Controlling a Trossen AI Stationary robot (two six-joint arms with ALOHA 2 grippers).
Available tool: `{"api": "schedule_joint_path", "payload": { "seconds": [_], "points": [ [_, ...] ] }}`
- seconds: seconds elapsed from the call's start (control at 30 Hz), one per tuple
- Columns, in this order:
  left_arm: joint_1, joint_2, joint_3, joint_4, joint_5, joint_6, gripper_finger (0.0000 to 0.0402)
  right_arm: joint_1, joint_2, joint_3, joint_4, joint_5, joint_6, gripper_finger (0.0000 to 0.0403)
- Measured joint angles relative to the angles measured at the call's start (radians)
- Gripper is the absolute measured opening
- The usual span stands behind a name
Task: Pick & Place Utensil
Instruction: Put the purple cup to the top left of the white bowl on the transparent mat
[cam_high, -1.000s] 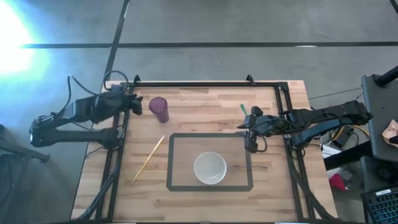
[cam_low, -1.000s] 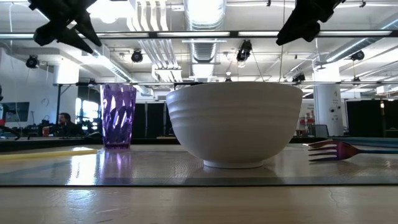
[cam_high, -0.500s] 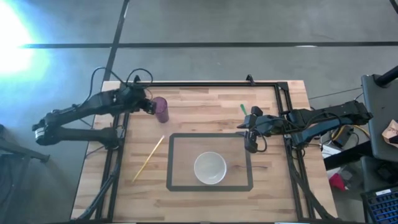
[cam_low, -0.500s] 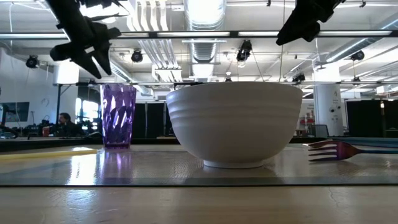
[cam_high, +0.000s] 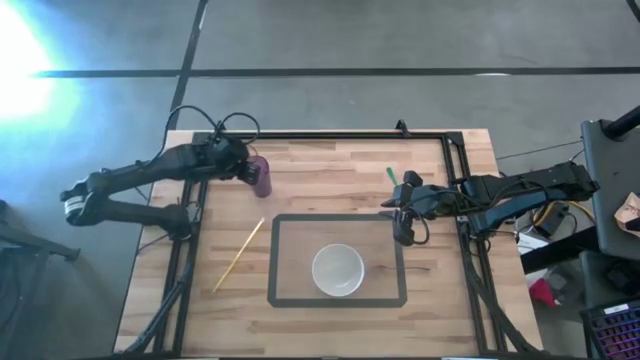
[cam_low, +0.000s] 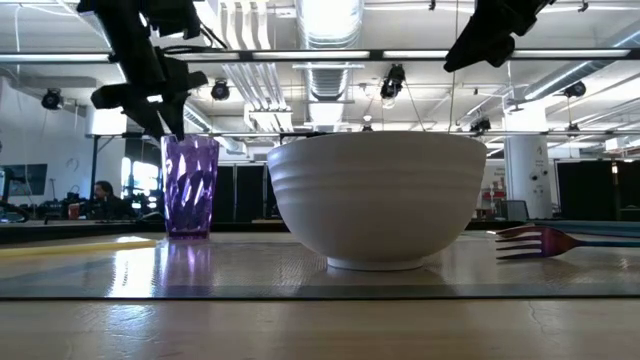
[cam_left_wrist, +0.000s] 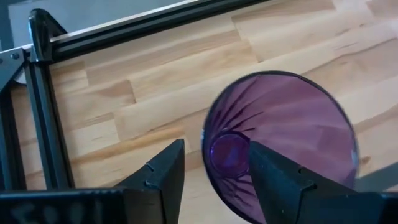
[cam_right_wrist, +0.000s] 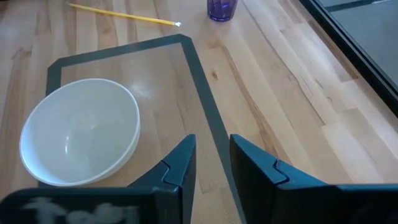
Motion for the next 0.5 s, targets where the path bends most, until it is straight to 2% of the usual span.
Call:
{"api": "schedule_joint_path", "payload": {
  "seconds": [0.5],
  "points": [
    [0.008, 0.064, 0.0, 0.003, 0.0, 0.02, 0.0157, 0.0, 0.001, 0.0, 0.002, 0.0, 0.001, 0.0103]
  ]
}}
